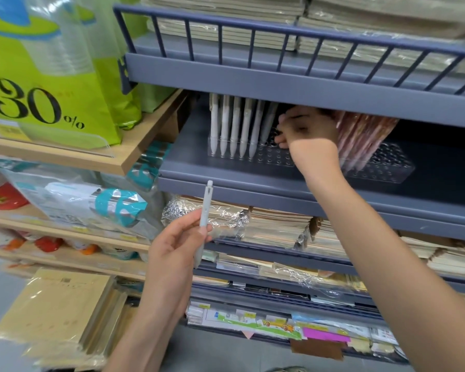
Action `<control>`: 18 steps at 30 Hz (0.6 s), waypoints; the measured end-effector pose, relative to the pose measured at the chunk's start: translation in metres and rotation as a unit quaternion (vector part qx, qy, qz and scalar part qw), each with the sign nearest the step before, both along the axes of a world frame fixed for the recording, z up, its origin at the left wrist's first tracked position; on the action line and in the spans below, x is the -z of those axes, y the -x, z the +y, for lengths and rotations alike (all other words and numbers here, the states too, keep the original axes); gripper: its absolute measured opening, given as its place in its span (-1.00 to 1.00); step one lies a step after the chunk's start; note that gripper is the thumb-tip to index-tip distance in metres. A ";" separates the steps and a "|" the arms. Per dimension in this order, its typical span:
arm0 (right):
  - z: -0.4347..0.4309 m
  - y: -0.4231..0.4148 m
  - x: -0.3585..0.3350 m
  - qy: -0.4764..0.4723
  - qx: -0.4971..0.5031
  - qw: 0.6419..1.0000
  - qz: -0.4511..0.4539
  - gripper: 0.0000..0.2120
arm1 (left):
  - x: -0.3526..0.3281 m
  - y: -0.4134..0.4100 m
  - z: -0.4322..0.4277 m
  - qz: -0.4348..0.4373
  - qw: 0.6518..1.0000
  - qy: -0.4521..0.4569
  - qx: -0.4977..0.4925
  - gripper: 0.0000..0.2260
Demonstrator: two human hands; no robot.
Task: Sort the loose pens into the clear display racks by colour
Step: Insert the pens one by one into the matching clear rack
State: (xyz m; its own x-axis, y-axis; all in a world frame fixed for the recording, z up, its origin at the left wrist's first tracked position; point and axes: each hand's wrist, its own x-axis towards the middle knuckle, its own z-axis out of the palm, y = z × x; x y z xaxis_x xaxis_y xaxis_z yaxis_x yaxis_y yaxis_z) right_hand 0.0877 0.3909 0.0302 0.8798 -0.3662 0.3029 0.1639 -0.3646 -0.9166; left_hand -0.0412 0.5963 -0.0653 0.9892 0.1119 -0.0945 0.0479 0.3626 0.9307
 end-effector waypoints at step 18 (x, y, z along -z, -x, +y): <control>0.002 0.077 0.013 -0.078 -0.235 0.967 0.051 -0.88 | -0.005 -0.026 -0.019 -0.271 0.926 -0.259 0.043 -0.71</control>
State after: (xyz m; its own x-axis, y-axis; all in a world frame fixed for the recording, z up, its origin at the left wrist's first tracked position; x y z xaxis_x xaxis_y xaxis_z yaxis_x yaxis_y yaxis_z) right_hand 0.0105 0.3932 0.0177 0.9827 0.0479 0.1790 0.1838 -0.1279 -0.9746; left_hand -0.0154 0.5771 -0.0607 0.8831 -0.0785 0.4626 -0.4690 -0.1220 0.8747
